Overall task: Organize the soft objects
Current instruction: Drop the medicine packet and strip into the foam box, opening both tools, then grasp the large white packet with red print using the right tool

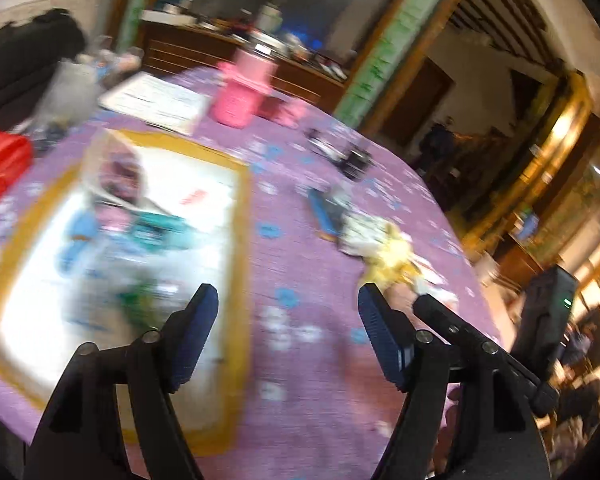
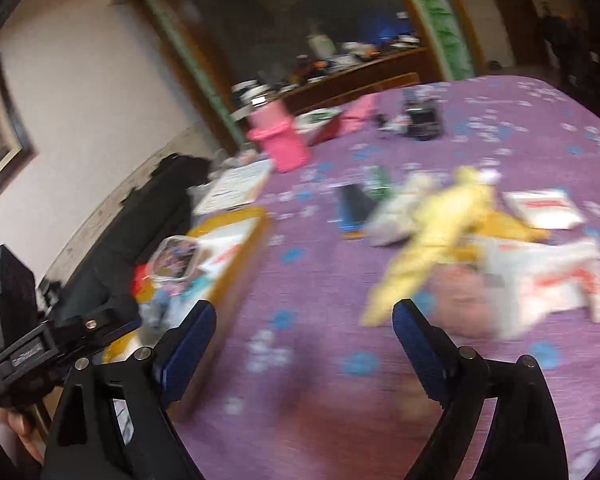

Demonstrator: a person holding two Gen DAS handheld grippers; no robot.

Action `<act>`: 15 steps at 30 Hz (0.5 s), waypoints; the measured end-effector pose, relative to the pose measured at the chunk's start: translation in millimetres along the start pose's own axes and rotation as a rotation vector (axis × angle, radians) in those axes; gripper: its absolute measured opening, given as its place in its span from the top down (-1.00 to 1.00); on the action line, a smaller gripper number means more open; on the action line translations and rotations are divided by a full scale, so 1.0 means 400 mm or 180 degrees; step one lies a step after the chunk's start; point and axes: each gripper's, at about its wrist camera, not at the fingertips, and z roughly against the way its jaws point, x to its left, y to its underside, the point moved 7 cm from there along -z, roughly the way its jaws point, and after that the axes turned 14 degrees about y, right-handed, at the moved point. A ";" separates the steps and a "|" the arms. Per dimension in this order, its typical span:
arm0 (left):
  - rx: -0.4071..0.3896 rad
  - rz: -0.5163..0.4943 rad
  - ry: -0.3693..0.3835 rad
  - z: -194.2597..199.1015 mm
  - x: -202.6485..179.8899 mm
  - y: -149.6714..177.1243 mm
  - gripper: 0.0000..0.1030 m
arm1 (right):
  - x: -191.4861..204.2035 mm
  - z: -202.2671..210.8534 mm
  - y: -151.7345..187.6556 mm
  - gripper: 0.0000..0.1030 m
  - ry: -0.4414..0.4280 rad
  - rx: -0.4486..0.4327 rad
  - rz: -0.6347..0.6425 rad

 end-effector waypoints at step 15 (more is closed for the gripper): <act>0.0631 -0.0262 0.0320 -0.138 -0.155 0.078 -0.40 | -0.357 -0.015 -0.046 -0.73 0.0787 0.0729 -0.1387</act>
